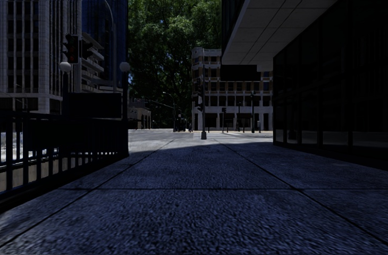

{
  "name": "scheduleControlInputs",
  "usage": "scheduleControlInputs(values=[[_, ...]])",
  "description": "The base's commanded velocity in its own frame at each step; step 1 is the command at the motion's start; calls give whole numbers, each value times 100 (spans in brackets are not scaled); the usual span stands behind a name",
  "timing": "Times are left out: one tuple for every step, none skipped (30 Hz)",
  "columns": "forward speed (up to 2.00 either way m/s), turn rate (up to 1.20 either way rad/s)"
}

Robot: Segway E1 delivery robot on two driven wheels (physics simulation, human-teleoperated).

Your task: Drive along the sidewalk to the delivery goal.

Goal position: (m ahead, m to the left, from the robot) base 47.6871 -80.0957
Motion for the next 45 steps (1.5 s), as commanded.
scheduleControlInputs(values=[[200, 0], [200, 0], [200, 0], [200, 0], [200, 0], [200, 0], [200, 0], [200, 0], [200, 0], [200, 0], [200, 0], [200, 0], [200, 0], [200, 0], [200, 0], [200, 0], [200, 0], [200, 0], [200, 0], [200, 0], [200, 0], [200, 0], [200, 0], [200, 0], [200, 0], [200, 0], [200, 0], [200, 0], [200, 0], [200, 0], [200, 0], [200, 0], [200, 0], [200, 0], [200, 0], [200, 0], [200, 0], [200, 0], [200, 0], [200, 0], [200, 0], [200, 0], [200, 0], [200, -3], [200, -7]])
